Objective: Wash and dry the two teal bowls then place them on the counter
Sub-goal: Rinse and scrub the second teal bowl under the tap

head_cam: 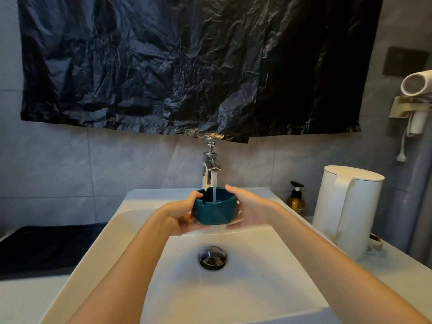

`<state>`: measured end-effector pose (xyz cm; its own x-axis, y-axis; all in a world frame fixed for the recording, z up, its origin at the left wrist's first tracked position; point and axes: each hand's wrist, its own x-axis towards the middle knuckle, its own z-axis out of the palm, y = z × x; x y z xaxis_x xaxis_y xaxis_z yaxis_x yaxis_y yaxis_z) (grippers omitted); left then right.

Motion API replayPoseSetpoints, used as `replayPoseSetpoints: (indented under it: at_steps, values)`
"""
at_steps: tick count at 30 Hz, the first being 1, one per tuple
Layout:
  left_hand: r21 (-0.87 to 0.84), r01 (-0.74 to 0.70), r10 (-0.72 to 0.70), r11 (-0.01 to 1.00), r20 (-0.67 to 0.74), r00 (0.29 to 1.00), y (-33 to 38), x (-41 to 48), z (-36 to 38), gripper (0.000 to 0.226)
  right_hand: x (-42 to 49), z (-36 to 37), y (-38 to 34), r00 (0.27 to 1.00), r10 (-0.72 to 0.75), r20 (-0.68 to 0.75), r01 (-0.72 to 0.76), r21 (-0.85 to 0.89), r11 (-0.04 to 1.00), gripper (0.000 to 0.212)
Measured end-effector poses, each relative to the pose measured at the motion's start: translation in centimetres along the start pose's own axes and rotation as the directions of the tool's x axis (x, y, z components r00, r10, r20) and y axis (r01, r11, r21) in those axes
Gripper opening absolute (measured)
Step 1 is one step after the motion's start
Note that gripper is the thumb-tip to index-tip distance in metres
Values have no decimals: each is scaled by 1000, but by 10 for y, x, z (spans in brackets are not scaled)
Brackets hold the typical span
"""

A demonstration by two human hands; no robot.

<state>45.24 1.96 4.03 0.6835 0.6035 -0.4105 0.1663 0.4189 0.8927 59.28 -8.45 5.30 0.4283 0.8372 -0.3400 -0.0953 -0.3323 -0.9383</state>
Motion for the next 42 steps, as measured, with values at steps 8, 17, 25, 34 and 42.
replayPoseSetpoints:
  at_steps: [8,17,25,34,42]
  values:
    - [90,-115,117,989,-12,993,-8,17,-2,32,25,17,13,983,-113,-146,138,173,975,26]
    - [155,-270,277,950,-24,961,-15,25,-4,30,37,2,30,929,-356,-102,313,-297,902,35]
    - [121,-430,445,895,-152,883,-15,35,-14,45,16,-15,44,540,-807,238,433,-901,23,38]
    - [277,-440,478,854,-89,874,-20,36,-7,43,11,14,56,643,-676,360,497,-868,10,40]
    - [245,-396,415,885,-29,909,-25,34,-4,37,13,-2,56,556,-679,480,420,-867,-270,31]
